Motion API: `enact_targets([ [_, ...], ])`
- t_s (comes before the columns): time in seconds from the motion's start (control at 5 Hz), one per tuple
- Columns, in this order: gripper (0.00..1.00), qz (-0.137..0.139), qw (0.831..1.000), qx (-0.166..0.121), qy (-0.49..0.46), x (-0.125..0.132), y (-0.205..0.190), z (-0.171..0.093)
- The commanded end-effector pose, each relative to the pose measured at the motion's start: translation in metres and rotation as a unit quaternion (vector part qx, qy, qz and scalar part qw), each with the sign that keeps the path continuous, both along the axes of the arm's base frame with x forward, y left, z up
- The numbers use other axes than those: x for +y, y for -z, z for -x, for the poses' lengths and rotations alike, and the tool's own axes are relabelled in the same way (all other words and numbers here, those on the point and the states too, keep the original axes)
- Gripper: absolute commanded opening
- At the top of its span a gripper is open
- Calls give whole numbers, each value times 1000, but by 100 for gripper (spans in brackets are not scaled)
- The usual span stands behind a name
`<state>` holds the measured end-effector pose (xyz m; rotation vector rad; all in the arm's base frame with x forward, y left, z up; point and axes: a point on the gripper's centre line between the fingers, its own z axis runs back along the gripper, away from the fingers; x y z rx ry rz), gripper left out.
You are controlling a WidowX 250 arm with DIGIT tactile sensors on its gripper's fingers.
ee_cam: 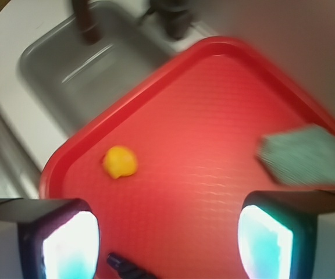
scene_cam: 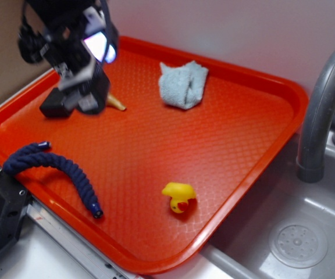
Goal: Grab the yellow duck.
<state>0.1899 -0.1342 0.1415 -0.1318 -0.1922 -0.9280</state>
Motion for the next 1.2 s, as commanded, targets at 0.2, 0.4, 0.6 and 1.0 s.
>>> enact_targets([
  [0.2, 100, -17, 996, 46, 80, -39, 68, 9],
  [0.4, 100, -35, 992, 61, 105, -51, 86, 13],
  [0.6, 100, -54, 990, 75, 108, -54, 100, 14],
  [1.0, 61, -89, 987, 83, 108, -61, 115, 16],
])
